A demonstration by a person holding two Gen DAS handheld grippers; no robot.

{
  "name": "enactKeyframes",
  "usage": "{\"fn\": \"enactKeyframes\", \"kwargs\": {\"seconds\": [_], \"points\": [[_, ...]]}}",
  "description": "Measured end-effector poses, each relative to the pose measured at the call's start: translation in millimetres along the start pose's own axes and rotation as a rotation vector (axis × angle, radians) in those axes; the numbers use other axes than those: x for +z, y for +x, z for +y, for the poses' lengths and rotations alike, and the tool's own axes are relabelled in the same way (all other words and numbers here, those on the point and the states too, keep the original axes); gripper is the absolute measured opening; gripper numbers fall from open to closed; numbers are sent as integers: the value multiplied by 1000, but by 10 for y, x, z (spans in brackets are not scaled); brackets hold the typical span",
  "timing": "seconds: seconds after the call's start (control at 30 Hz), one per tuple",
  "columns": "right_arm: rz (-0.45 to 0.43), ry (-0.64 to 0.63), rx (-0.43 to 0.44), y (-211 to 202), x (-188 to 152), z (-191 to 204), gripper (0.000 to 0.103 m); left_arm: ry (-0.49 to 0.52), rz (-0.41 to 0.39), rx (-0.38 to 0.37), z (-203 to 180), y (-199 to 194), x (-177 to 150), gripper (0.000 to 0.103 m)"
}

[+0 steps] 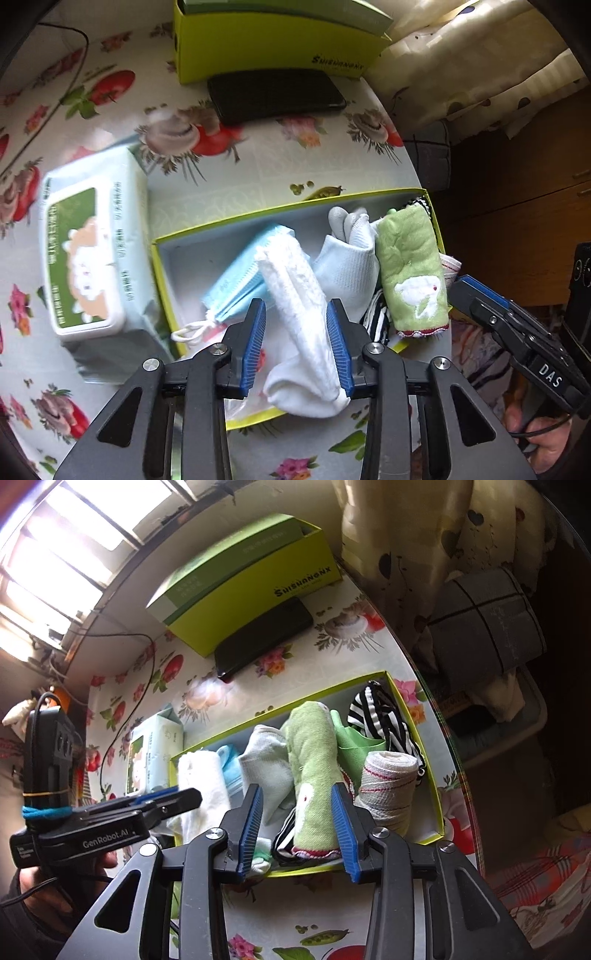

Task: Organize soft objects

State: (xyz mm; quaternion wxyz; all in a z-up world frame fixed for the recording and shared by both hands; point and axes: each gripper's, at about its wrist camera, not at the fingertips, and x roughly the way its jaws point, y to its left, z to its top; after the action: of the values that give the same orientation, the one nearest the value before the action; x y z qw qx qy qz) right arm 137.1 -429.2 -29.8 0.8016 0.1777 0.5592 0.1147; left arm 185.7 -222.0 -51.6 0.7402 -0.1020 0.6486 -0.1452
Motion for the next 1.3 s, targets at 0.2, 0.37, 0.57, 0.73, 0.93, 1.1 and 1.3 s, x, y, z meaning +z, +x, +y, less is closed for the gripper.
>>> {"fn": "enactKeyframes", "kwargs": {"seconds": [0.2, 0.37, 0.57, 0.73, 0.93, 1.1, 1.3], "points": [[-10, -48, -10, -126, -96, 155, 45, 64, -61, 61, -34, -284, -117, 36], [-5, -92, -22, -190, -231, 317, 51, 115, -107, 114, -56, -506, -276, 36], [9, -138, -50, -260, -421, 507, 55, 141, -141, 140, -46, -661, -456, 36], [26, -173, -66, -283, -593, 643, 58, 168, -165, 170, -28, -757, -622, 36], [47, -203, -70, -266, -761, 785, 59, 166, -176, 187, 39, -840, -772, 36], [53, -225, -79, -247, -854, 878, 59, 166, -178, 194, 99, -861, -877, 36], [53, -237, -83, -253, -908, 943, 59, 148, -177, 181, 174, -873, -934, 36]]}}
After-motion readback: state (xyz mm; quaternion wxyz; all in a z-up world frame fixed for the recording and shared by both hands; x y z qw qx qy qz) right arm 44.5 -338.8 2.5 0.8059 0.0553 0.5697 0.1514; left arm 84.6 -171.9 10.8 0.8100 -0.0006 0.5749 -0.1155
